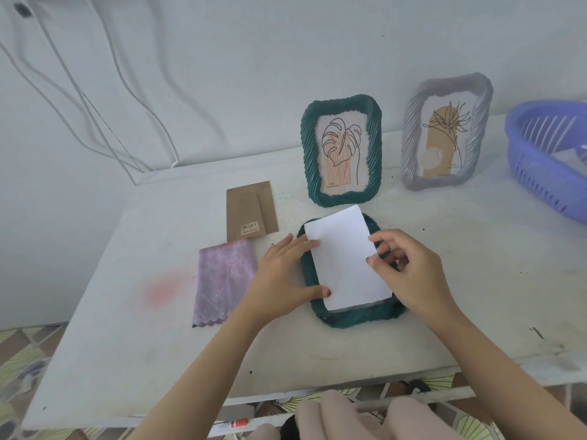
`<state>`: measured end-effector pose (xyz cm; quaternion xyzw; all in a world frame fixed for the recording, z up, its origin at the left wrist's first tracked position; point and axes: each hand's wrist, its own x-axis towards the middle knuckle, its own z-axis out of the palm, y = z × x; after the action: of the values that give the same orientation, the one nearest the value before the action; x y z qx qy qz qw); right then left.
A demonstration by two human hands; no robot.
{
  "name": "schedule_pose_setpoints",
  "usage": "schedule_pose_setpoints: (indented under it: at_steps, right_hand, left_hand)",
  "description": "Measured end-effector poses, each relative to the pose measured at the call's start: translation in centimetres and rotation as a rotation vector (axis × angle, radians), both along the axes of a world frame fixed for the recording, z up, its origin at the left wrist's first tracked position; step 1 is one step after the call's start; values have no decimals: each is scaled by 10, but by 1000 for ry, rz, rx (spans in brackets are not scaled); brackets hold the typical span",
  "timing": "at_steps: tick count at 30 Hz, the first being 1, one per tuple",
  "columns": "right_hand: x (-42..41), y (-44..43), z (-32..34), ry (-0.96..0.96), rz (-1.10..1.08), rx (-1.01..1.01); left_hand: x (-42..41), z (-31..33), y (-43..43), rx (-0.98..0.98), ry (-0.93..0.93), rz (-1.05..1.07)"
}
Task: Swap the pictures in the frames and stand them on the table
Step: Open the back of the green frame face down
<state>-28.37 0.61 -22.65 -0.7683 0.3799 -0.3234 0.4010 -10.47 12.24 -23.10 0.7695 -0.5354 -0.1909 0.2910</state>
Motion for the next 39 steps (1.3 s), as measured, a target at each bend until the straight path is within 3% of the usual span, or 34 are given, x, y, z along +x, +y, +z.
schedule_pose_setpoints:
  at_steps: [10, 16, 21, 24, 28, 32, 36, 39]
  right_hand:
    - [-1, 3, -2, -30, -69, -51]
    - [-3, 14, -14, 28, -211, -353]
    - [-2, 13, -15, -115, -120, -303]
    - [-3, 9, -13, -203, -67, -186]
    - [-7, 4, -3, -347, -29, 188]
    - [-19, -11, 6, -413, 6, 319]
    - [-42, -38, 16, -383, 48, 233]
    - [-74, -72, 27, -233, -68, -142]
  left_hand:
    - [-2, -5, -3, -168, -88, 46]
    - [-2, -6, -1, -86, -58, 31]
    - [-3, -2, -2, -104, 7, -6]
    - [-4, 3, -3, -137, 110, 15]
    - [-11, 16, -9, -177, 328, 72]
    - [-27, 35, -24, -201, 735, 145]
    - [-48, 45, -50, -238, 825, 170]
    - [-69, 49, -75, -255, 834, 171]
